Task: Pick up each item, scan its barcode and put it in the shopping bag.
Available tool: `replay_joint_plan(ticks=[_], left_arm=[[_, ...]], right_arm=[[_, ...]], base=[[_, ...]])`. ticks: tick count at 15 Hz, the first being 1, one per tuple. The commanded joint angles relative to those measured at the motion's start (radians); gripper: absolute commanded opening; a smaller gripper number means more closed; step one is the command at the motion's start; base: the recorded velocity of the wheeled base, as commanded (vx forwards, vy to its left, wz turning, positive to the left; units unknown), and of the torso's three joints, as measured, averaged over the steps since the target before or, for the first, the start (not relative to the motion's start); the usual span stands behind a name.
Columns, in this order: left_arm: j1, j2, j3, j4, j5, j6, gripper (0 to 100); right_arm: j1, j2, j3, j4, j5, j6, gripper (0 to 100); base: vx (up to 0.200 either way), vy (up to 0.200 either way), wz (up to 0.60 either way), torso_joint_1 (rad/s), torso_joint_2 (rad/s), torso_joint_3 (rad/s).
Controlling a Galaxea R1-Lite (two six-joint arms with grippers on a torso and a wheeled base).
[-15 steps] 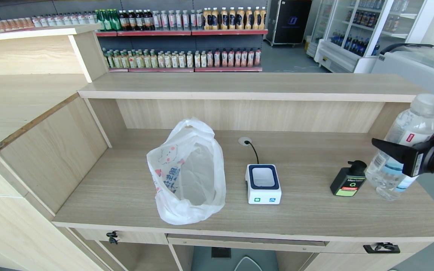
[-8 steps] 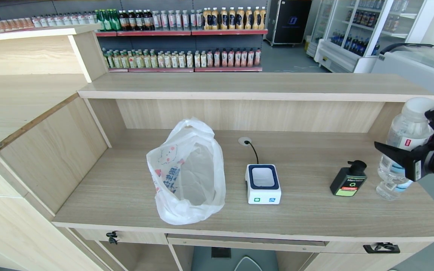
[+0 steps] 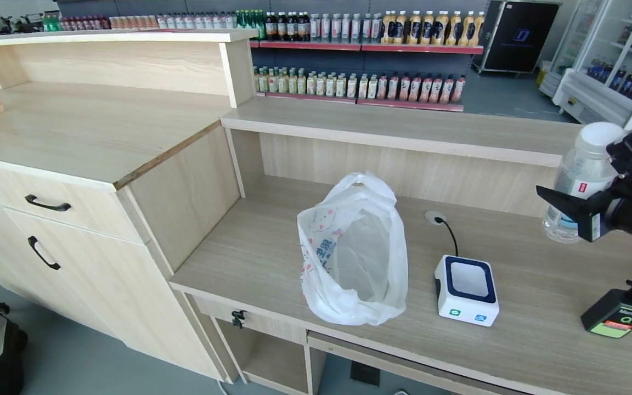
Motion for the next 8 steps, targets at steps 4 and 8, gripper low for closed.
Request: replay_joint_plan(ticks=[4, 8], left_arm=[[0.0, 0.001, 0.0, 0.0, 0.0, -0.001, 100], [0.0, 0.001, 0.0, 0.0, 0.0, -0.001, 100]], right_arm=[[0.001, 0.226, -0.015, -0.131, 0.065, -0.001, 0], [-0.003, 0.336, -0.018, -0.206, 0.176, -0.083, 0]], base=[[0.0, 0.0, 0.0, 0.0, 0.0, 0.0], [0.0, 0.0, 0.0, 0.0, 0.0, 0.0]])
